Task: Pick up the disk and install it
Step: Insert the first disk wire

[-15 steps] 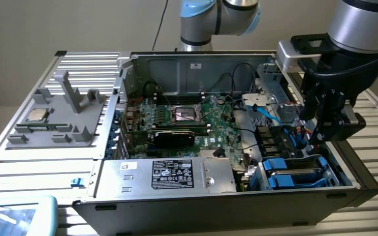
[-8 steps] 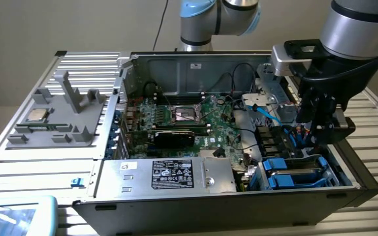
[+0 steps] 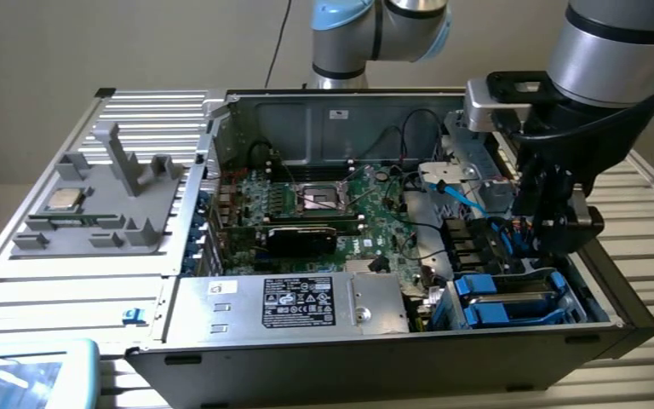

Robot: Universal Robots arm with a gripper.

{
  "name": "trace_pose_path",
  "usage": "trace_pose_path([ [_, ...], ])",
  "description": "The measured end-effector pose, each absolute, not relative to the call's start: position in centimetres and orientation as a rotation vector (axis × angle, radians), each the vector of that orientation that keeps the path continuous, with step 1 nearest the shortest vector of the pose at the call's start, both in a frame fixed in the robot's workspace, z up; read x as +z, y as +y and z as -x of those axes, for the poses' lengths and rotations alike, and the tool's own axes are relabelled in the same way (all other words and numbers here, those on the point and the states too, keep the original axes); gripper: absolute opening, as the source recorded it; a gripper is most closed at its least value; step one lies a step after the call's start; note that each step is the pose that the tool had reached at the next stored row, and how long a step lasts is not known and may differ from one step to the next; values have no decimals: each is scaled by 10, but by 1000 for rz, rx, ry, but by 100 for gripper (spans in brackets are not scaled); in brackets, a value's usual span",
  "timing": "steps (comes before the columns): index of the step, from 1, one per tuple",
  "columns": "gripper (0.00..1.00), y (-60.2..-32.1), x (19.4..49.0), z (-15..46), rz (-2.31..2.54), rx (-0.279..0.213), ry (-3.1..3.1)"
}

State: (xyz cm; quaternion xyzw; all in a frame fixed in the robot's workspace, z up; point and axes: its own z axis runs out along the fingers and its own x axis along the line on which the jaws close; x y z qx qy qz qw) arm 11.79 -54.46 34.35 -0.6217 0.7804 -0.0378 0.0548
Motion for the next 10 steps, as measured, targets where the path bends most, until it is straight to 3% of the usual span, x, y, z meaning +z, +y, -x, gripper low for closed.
trace_pose_path([
  [10, 60, -544, 344, -111, 1842, -133, 2389],
])
